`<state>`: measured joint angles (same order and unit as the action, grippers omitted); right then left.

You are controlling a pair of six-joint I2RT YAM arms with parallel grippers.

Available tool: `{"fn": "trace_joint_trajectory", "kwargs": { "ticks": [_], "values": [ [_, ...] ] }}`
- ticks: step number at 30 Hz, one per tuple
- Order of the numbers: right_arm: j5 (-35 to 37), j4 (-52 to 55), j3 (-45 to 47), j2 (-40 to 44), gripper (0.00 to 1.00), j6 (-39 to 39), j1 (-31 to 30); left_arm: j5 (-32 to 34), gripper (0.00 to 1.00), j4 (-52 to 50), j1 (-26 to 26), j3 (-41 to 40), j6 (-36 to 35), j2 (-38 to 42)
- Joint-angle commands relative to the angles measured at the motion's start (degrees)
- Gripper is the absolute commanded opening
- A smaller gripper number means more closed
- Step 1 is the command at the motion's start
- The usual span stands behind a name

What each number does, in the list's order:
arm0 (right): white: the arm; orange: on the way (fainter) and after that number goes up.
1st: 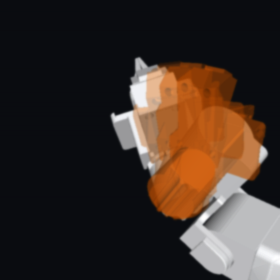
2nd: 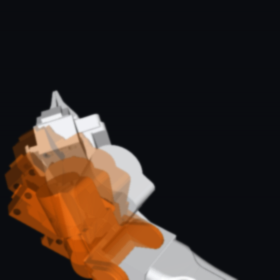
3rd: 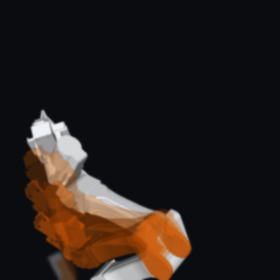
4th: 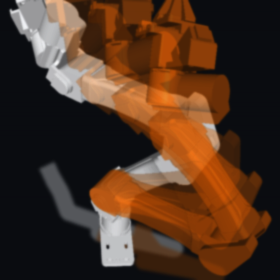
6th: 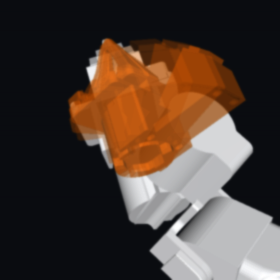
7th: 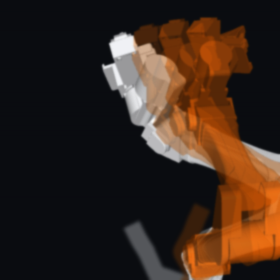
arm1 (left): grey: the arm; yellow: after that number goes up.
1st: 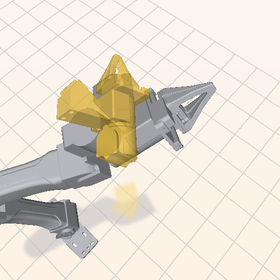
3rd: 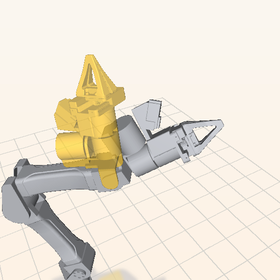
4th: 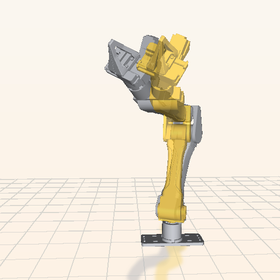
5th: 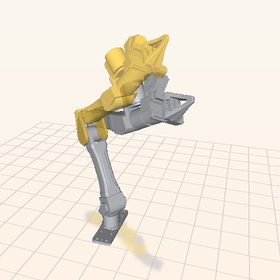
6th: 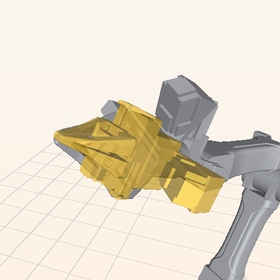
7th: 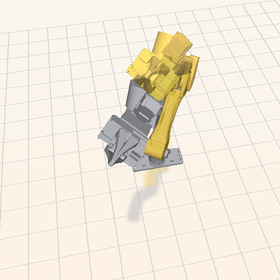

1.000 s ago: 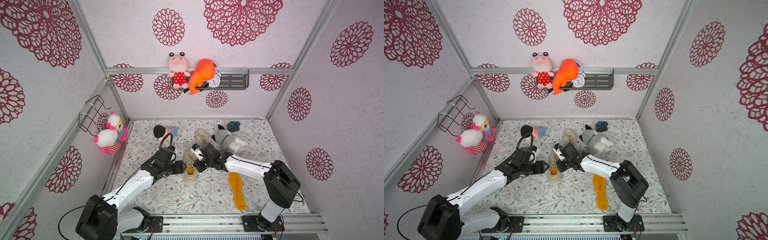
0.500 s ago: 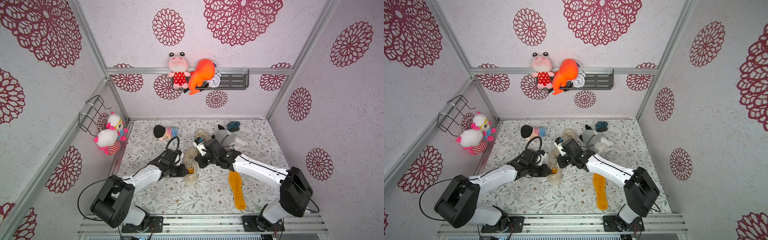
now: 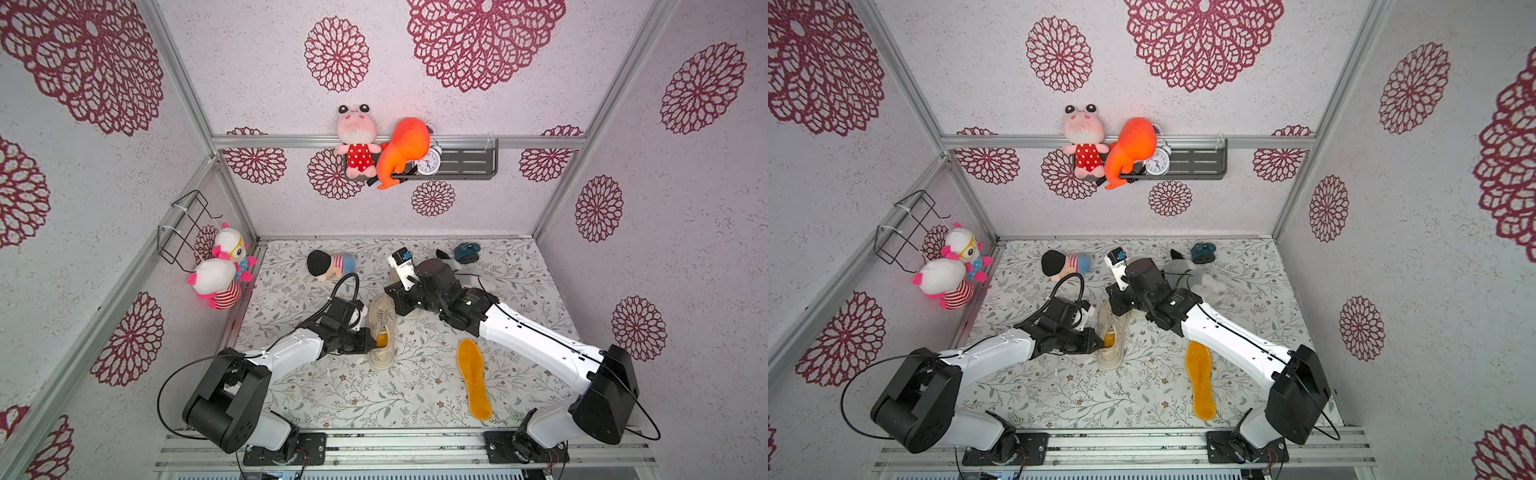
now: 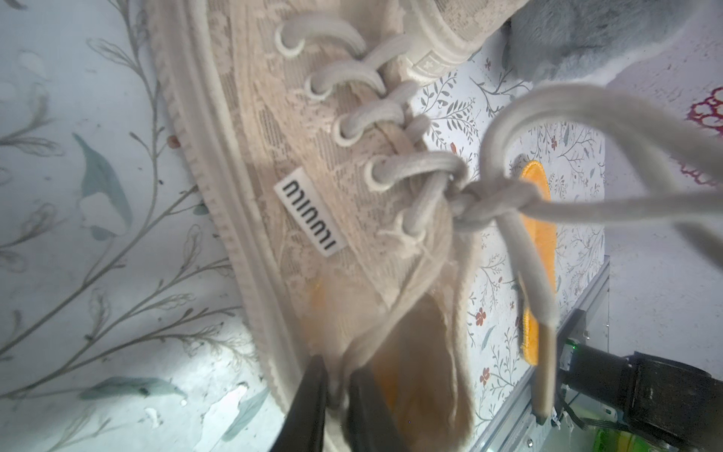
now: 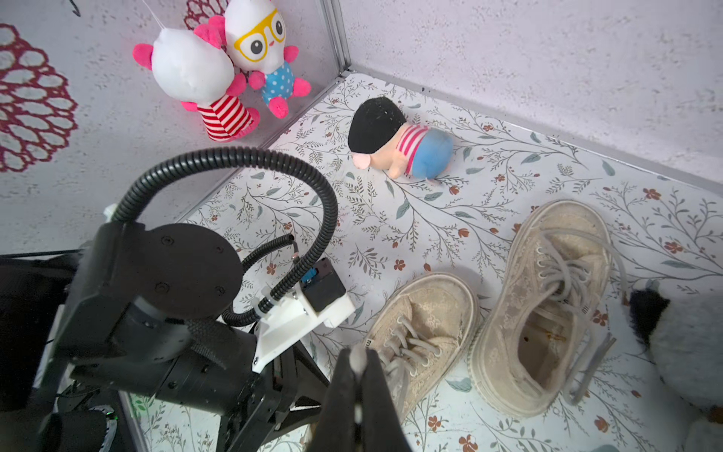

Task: Remove the insole from the shoe
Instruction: Untie the shoelace on the shoe.

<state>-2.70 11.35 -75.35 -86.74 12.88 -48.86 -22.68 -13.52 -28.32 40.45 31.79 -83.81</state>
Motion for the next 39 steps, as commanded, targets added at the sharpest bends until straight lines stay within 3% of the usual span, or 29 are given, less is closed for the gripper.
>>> {"fn": "trace_joint_trajectory", "kwargs": {
  "ticks": [1,11,12,15,17,20,26,31,39],
  "values": [
    [0.8,-3.0,-1.7,-4.6,0.0,-1.2,-0.2,2.5,0.25,-1.1,0.1,-1.0,-1.2,0.7],
    [2.8,-2.1,-15.7,-25.0,0.04,1.2,-0.1,12.4,0.4,-0.9,0.1,-6.8,-1.2,17.0],
    [3.7,-1.2,-17.8,-27.1,0.08,0.8,0.0,13.8,0.42,-0.5,0.1,-7.5,-1.1,18.7],
    [6.1,4.0,-24.3,-32.2,0.36,0.5,0.6,15.8,0.47,-1.8,0.2,-7.3,-2.0,21.5],
    [8.8,7.3,-27.5,-33.7,0.43,-0.2,0.9,16.0,0.48,-2.2,0.2,-7.2,-2.4,22.0],
    [10.2,7.7,-28.3,-31.8,0.52,-0.8,2.2,13.9,0.49,-2.0,0.0,-6.8,-2.1,21.8],
    [4.1,9.4,-25.4,-23.5,0.53,1.1,6.8,9.6,0.48,1.7,-1.1,-4.6,-1.5,19.4],
    [5.2,8.4,-12.1,-11.3,0.51,3.3,7.0,18.3,0.43,-9.1,-7.9,5.1,-9.6,11.1],
    [10.2,7.4,4.5,2.6,0.49,9.1,7.1,25.8,0.35,-15.8,-11.0,13.7,-12.4,1.3]
  ]
}}
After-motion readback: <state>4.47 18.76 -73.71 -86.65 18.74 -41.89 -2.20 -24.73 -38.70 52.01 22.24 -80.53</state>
